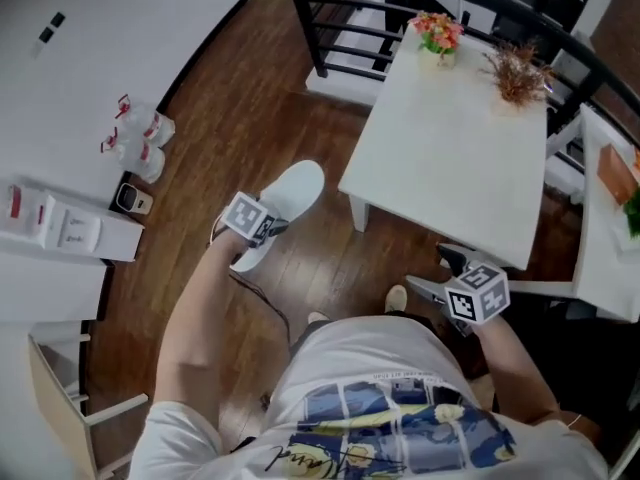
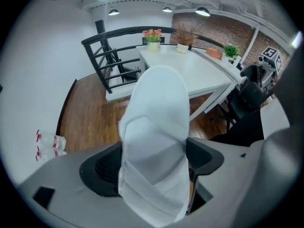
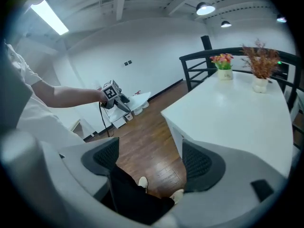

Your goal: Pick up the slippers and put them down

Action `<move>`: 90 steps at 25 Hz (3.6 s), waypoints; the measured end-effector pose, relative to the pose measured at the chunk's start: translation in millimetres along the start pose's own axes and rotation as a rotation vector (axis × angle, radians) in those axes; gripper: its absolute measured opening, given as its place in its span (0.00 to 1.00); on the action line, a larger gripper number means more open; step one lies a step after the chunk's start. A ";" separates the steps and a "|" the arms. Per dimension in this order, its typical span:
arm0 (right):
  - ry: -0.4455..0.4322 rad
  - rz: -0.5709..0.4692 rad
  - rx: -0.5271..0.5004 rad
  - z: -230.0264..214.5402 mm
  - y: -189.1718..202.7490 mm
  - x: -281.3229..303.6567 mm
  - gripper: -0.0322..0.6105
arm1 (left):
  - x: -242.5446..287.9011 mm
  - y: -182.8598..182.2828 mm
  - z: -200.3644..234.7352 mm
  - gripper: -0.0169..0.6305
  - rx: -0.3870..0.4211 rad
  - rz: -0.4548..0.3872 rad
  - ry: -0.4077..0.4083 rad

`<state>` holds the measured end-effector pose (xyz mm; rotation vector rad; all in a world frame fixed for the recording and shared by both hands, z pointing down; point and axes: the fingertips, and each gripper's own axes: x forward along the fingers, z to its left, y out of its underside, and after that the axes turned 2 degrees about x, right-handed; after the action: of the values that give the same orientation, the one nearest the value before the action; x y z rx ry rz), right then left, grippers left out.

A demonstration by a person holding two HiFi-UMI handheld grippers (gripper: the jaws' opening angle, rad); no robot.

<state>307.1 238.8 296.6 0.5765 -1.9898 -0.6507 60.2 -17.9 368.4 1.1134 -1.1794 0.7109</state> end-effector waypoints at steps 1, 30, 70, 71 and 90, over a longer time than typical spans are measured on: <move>-0.010 0.007 -0.018 14.1 -6.3 12.6 0.71 | -2.8 20.7 10.2 0.67 -0.028 0.005 -0.005; -0.076 0.392 0.088 70.1 120.7 652.5 0.68 | 363.2 416.5 236.6 0.67 -1.085 0.031 -0.031; -0.115 0.473 -0.065 111.2 107.7 638.1 0.68 | 313.8 423.6 155.1 0.77 -1.201 -0.023 0.053; -0.122 0.471 -0.120 122.9 96.3 614.6 0.68 | 284.8 412.6 149.7 0.76 -1.182 -0.046 0.049; 0.177 0.084 -0.020 212.5 12.8 110.1 0.68 | -117.6 232.2 -27.4 0.74 -0.555 -0.402 0.083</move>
<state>68.2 224.0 284.2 0.5174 -1.8301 -0.5481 -170.5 97.9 324.9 0.8005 -0.9575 0.1015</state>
